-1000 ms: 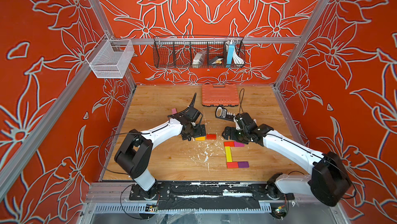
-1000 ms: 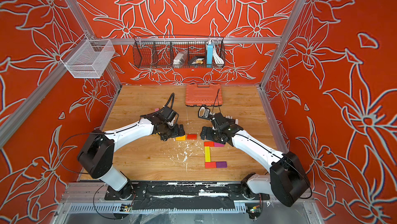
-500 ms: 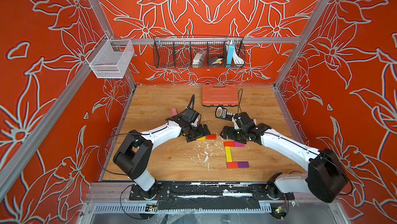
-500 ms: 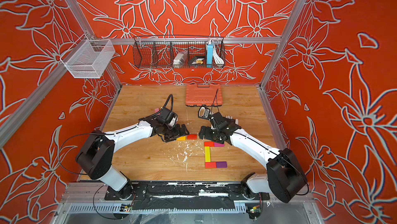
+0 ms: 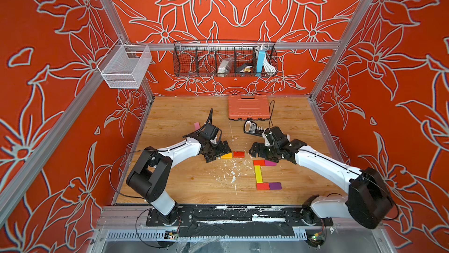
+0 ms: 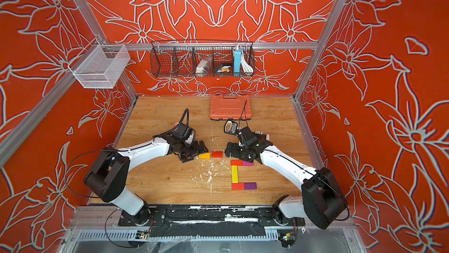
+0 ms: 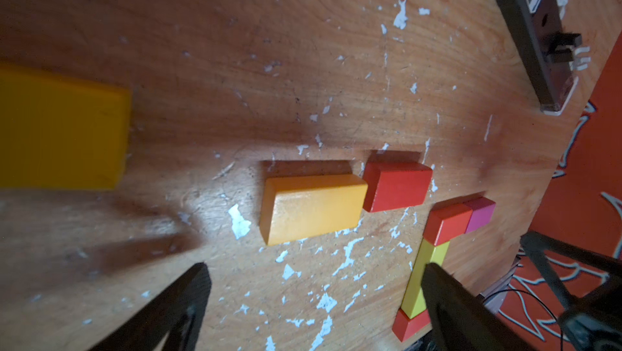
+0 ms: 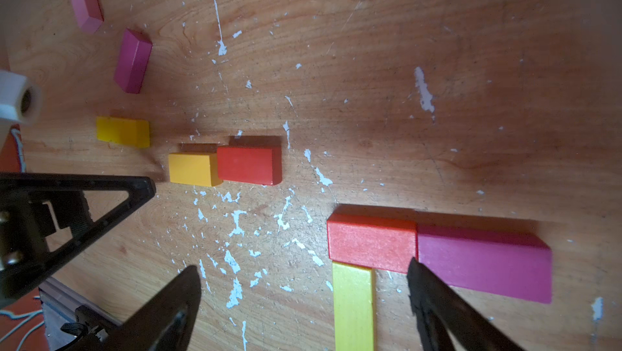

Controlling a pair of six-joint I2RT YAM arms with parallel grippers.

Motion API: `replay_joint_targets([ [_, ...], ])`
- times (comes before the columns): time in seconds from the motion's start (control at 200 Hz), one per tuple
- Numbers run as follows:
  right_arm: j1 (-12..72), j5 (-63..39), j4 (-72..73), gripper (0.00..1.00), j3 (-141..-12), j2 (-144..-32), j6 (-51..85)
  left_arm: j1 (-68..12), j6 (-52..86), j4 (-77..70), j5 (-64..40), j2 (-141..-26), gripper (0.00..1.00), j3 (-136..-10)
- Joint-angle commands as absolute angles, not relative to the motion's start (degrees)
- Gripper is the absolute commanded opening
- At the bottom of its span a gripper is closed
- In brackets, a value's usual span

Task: Assemble the letter c with building blocks
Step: Assemble the building block at the center of the board.

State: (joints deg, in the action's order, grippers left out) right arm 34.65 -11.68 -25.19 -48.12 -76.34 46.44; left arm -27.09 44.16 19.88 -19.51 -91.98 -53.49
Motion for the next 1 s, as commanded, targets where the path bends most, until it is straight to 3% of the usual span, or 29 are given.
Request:
replay_joint_targets([
  [0.0,34.47,-12.00,-24.98,0.98,-49.13,-76.49,46.88,-27.10,44.47,18.67,-20.57,-92.49,0.98,-53.47],
  [0.996,34.45,-11.69,-24.79,0.98,-48.08,-75.70,47.22,-28.22,47.16,14.59,-24.36,-96.76,0.98,-55.36],
])
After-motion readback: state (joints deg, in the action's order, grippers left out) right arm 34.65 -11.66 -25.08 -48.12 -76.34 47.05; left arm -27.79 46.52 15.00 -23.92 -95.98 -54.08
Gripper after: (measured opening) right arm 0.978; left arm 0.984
